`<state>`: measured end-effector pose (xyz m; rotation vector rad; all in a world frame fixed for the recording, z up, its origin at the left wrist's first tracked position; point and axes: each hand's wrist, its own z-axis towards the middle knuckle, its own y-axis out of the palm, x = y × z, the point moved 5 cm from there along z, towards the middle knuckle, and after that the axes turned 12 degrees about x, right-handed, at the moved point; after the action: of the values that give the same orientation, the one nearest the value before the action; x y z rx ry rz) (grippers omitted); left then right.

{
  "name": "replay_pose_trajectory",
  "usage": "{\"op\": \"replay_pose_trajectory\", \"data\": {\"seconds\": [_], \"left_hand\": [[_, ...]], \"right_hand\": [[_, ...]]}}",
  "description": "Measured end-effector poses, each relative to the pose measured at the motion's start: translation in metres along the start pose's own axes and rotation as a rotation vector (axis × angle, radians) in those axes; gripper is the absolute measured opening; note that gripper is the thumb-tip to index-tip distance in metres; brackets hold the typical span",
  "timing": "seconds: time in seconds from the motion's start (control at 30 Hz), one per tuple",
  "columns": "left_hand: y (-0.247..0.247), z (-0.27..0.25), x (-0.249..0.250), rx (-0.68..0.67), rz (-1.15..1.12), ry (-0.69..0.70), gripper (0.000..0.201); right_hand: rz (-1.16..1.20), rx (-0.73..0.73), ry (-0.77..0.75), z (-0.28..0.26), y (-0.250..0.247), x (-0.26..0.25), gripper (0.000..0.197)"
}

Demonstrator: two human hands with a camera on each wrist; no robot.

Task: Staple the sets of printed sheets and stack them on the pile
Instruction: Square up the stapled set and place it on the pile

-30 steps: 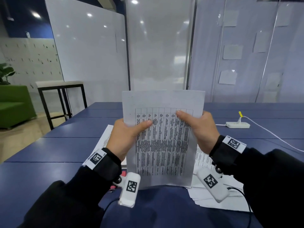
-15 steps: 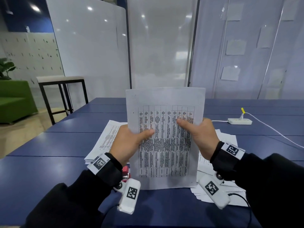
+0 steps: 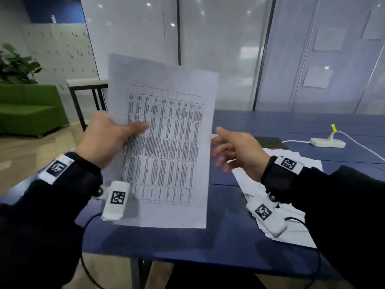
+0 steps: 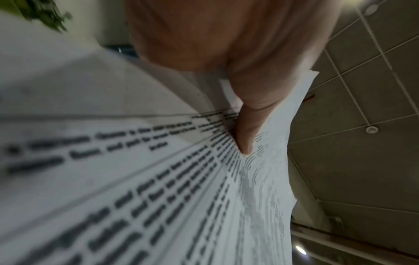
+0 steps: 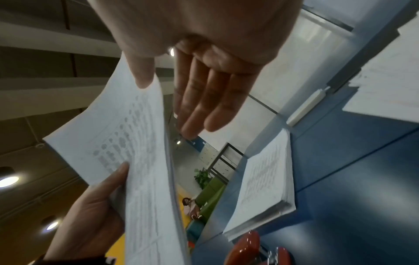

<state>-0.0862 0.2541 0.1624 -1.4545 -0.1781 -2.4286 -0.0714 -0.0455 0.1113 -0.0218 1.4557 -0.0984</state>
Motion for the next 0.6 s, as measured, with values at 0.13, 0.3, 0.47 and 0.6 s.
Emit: {"op": "replay_pose_trajectory", "data": {"seconds": [0.13, 0.3, 0.47, 0.6], "left_hand": [[-0.06, 0.02, -0.01, 0.053, 0.169, -0.037, 0.028], [-0.102, 0.02, -0.027, 0.038, 0.364, -0.179, 0.027], [-0.112, 0.003, -0.033, 0.021, 0.407, -0.242, 0.018], [-0.116, -0.003, -0.047, -0.089, 0.504, -0.277, 0.042]], "right_hand": [[-0.394, -0.183, -0.024, 0.017, 0.048, 0.031, 0.036], [-1.086, -0.495, -0.435, 0.015, 0.136, 0.058, 0.05], [-1.3, -0.597, -0.529, -0.001, 0.182, 0.105, 0.06], [-1.169, -0.538, -0.36, 0.004, 0.166, 0.109, 0.045]]}}
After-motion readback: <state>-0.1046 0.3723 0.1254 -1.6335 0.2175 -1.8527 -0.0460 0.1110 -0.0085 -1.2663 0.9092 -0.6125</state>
